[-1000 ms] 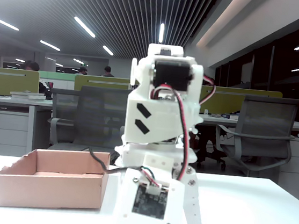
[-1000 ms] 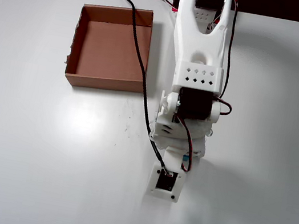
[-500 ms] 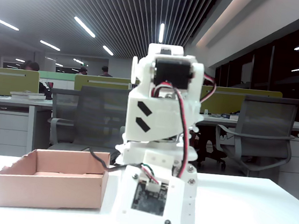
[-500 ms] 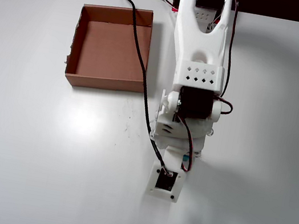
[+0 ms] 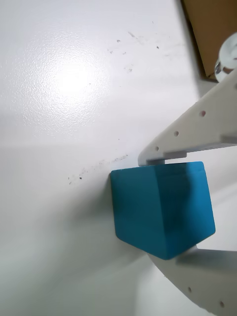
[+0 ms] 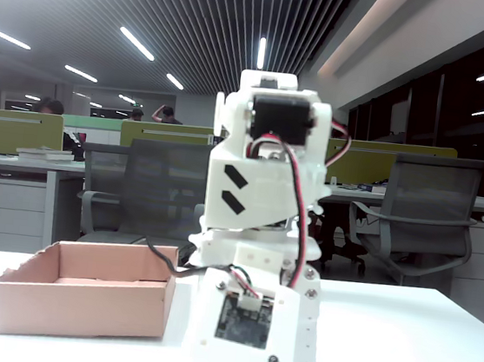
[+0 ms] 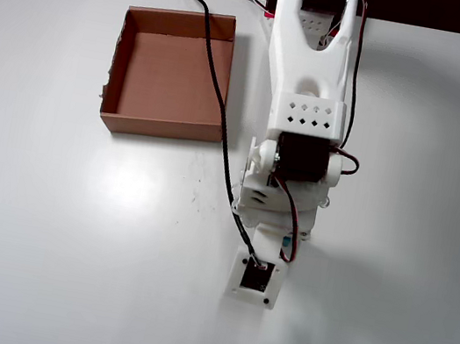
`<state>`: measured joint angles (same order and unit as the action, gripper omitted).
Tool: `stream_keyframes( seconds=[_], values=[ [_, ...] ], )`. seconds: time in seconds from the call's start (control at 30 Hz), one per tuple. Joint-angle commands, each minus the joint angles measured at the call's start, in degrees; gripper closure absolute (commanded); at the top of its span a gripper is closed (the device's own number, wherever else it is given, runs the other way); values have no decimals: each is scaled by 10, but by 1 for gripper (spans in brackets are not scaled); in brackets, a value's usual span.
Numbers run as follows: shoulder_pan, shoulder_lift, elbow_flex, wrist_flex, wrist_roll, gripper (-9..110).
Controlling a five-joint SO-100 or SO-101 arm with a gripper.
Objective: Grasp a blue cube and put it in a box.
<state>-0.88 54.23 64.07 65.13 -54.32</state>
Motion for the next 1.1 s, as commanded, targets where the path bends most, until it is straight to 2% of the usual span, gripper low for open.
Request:
stream_keyframes(
  seconds=[0.0, 0.5, 1.07],
  values=[
    [-5, 48, -4, -4, 4, 88],
    [22, 134, -6, 32, 24, 88],
    [143, 266, 41, 123, 57, 88]
  ],
)
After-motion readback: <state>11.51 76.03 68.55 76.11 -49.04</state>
